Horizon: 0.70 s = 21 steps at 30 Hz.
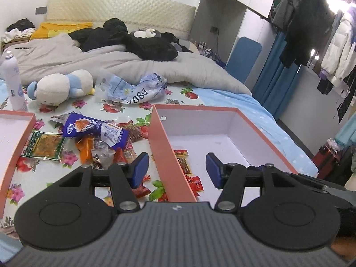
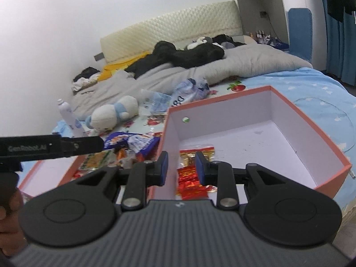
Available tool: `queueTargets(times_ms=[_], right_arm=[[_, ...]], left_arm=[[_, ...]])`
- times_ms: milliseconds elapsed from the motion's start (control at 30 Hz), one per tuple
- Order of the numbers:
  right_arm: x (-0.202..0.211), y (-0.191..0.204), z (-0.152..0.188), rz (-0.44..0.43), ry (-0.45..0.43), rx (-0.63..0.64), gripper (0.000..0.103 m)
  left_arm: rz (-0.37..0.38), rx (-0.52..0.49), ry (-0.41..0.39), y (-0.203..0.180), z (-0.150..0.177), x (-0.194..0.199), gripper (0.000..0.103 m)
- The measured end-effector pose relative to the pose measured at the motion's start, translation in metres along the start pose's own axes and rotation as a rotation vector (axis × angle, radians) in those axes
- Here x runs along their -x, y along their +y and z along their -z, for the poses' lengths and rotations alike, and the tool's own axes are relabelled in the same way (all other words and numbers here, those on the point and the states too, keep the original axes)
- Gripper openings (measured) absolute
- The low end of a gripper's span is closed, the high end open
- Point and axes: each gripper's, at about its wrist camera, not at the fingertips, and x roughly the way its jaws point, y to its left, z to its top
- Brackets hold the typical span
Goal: Organize snacks
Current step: 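Open left tool over the deep box while right tool releases its packet inside, then withdraw both open tools from the box back toward the snacks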
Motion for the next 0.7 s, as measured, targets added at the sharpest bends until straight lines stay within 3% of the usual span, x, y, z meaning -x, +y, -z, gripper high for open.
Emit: queueTargets(times_ms=[700], right_arm=[[0.054,0.051,0.037,-0.085,-0.025,0.052,0.03]], left_arm=[[-0.083,0.084,-0.008,0.042,0.051,0.083,0.062]])
